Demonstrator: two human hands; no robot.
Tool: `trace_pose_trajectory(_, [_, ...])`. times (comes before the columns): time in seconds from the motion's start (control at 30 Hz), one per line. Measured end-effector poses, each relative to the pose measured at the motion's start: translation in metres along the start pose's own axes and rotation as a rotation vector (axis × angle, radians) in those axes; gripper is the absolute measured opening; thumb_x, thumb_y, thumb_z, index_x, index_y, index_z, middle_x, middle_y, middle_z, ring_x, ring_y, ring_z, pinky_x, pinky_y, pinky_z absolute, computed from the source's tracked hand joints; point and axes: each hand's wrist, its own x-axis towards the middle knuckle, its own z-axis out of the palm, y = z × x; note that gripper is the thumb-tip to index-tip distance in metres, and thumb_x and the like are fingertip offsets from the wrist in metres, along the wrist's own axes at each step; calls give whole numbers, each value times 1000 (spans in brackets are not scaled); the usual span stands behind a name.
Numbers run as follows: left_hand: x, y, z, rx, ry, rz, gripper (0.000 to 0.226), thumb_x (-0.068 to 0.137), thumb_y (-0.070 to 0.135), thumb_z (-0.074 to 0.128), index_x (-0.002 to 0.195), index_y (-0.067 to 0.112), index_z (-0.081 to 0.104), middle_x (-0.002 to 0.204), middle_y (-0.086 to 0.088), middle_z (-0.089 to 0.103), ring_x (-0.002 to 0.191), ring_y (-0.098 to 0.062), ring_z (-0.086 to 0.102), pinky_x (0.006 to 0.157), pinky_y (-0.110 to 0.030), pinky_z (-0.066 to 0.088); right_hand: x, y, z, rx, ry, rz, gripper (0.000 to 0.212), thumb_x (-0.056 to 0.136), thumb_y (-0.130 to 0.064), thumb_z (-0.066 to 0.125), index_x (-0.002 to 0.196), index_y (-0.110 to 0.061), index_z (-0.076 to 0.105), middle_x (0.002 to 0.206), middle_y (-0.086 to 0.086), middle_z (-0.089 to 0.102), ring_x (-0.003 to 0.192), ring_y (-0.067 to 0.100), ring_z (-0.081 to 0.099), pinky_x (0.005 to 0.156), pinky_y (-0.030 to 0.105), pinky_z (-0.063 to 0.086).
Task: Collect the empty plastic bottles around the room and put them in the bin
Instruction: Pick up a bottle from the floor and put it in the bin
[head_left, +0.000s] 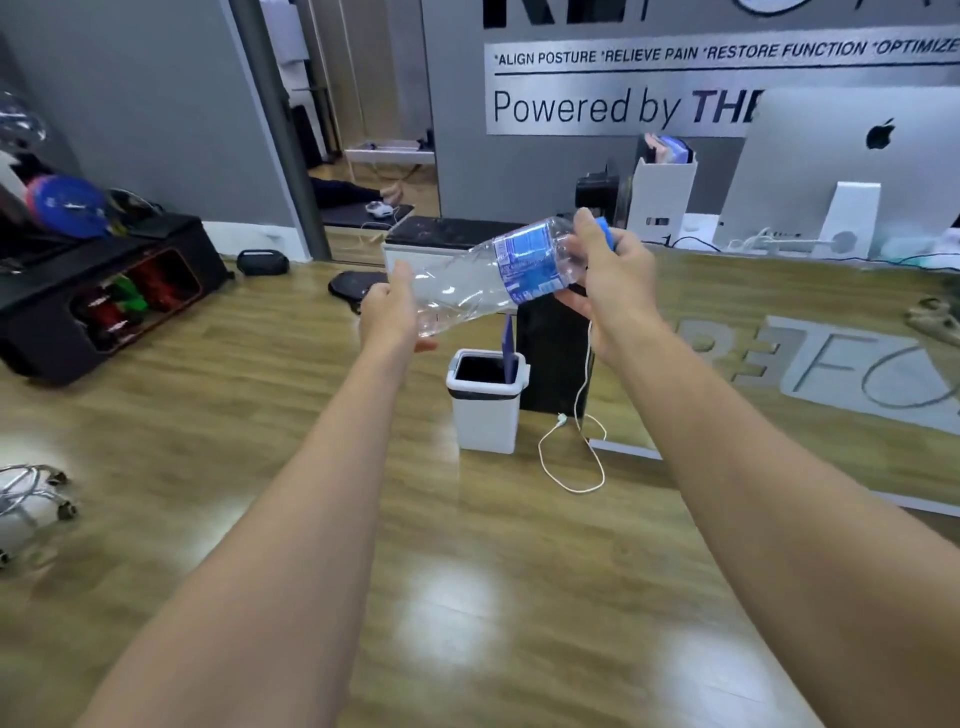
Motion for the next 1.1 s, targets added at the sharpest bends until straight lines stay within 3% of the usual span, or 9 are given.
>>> trace_pose_trajectory(0.2, [125, -19, 31, 14, -27, -87, 42, 92, 56, 42, 92, 18, 60, 108, -10, 64, 102, -34, 65, 67, -46, 62, 123, 40, 59, -66, -21, 20, 19, 92, -38, 66, 89, -20, 58, 101, 6, 69, 84, 14, 68, 75, 37, 62])
trace_pose_trajectory(0.3, [184, -35, 32, -34, -73, -131, 39, 98, 44, 47, 114, 11, 60, 122, -12, 61, 110, -31, 63, 58, -34, 58, 176, 69, 97, -124, -26, 32, 22, 89, -42, 67, 89, -22, 60, 107, 10, 71, 95, 20, 71, 85, 45, 60])
trace_pose_trajectory(0.4, [257, -53, 31, -42, -89, -139, 39, 99, 38, 50, 119, 7, 59, 126, -15, 61, 114, -31, 62, 67, -38, 60, 230, 101, 138, -197, -71, 3, 22, 89, -43, 67, 94, -23, 61, 107, 8, 70, 98, 20, 71, 81, 43, 62])
trace_pose_trajectory(0.5, [326, -70, 36, -23, -98, -180, 33, 99, 34, 52, 112, 5, 60, 113, -15, 62, 99, -30, 63, 72, -41, 60, 280, 133, 173, -294, -67, -23, 31, 86, -46, 67, 103, -21, 64, 106, 5, 69, 97, 18, 71, 77, 45, 63])
trace_pose_trajectory(0.6, [390, -85, 42, 17, -130, -243, 13, 98, 28, 57, 101, 15, 58, 102, -13, 60, 84, -28, 59, 62, -36, 57, 326, 163, 201, -373, -28, -14, 22, 83, -44, 67, 95, -25, 65, 101, 5, 69, 96, 22, 70, 76, 49, 62])
trace_pose_trajectory(0.73, [461, -105, 62, 64, -215, -352, 22, 96, 18, 59, 117, 13, 53, 85, -7, 57, 59, -18, 50, 51, -29, 53, 379, 195, 225, -496, 19, -14, 30, 87, -42, 67, 106, -20, 64, 104, 3, 67, 100, 20, 66, 83, 47, 60])
trace_pose_trajectory(0.83, [509, -122, 88, 110, -294, -415, 28, 97, 15, 57, 125, 12, 52, 80, -4, 52, 58, -17, 47, 57, -31, 52, 424, 219, 239, -614, 29, -42, 34, 87, -44, 66, 109, -19, 63, 104, 1, 67, 99, 18, 65, 87, 41, 57])
trace_pose_trajectory(1.0, [595, -159, 141, 189, -317, -472, 15, 98, 15, 56, 112, 17, 57, 104, -9, 54, 76, -25, 50, 64, -28, 48, 515, 286, 249, -747, 30, 5, 28, 87, -41, 68, 104, -20, 63, 96, 0, 70, 89, 18, 64, 78, 30, 50])
trace_pose_trajectory(1.1, [627, -182, 173, 208, -374, -506, 7, 98, 12, 54, 102, 18, 58, 87, -4, 54, 71, -21, 48, 62, -27, 45, 559, 331, 250, -766, 49, 82, 29, 86, -39, 69, 107, -20, 64, 94, 1, 70, 88, 19, 61, 78, 31, 48])
